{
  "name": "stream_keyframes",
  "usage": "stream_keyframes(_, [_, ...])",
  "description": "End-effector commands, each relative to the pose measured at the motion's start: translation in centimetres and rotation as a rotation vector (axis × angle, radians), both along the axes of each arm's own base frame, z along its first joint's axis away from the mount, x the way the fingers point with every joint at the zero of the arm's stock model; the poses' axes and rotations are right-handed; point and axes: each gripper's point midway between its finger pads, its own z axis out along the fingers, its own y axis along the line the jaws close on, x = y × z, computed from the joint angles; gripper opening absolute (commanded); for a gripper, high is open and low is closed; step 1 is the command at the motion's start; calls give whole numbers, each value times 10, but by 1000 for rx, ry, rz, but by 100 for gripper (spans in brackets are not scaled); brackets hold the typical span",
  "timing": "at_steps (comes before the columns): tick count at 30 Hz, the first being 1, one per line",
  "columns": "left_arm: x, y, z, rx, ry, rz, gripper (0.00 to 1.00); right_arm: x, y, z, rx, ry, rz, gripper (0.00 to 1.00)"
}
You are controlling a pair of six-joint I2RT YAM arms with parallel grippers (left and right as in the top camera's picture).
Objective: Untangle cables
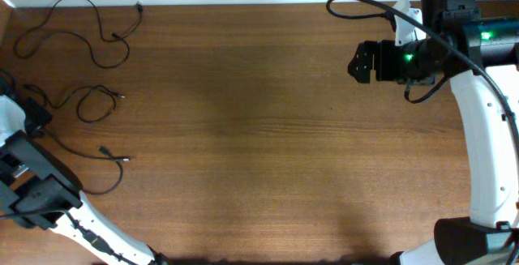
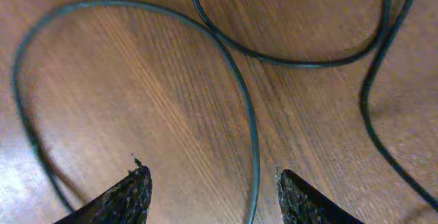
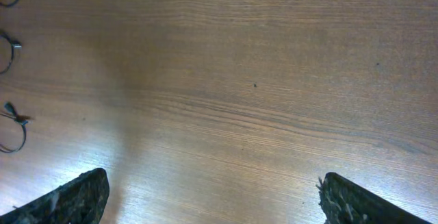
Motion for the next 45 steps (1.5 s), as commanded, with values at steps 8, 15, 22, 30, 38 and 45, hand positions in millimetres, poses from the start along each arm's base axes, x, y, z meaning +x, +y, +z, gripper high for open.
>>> stream_keyframes(8, [2,3,-35,-28,8,9,60,0,1,-3,12,13,-4,98])
stream_keyframes(15, [-4,4,-38,-38,26,19,24,0,1,-3,11,14,-4,99])
stream_keyframes(22, [-23,9,-41,-63,55,52,4,0,1,-3,11,13,-4,99])
stream_keyframes(30, [-46,13,-44,-94,94,94,1,0,1,-3,10,14,-3,99])
stream_keyframes(38, [-45,13,-37,-97,96,93,29,0,1,-3,10,13,-3,99])
stream_keyframes(45, [-16,13,29,-90,-53,51,49,0,1,-3,11,10,-3,98])
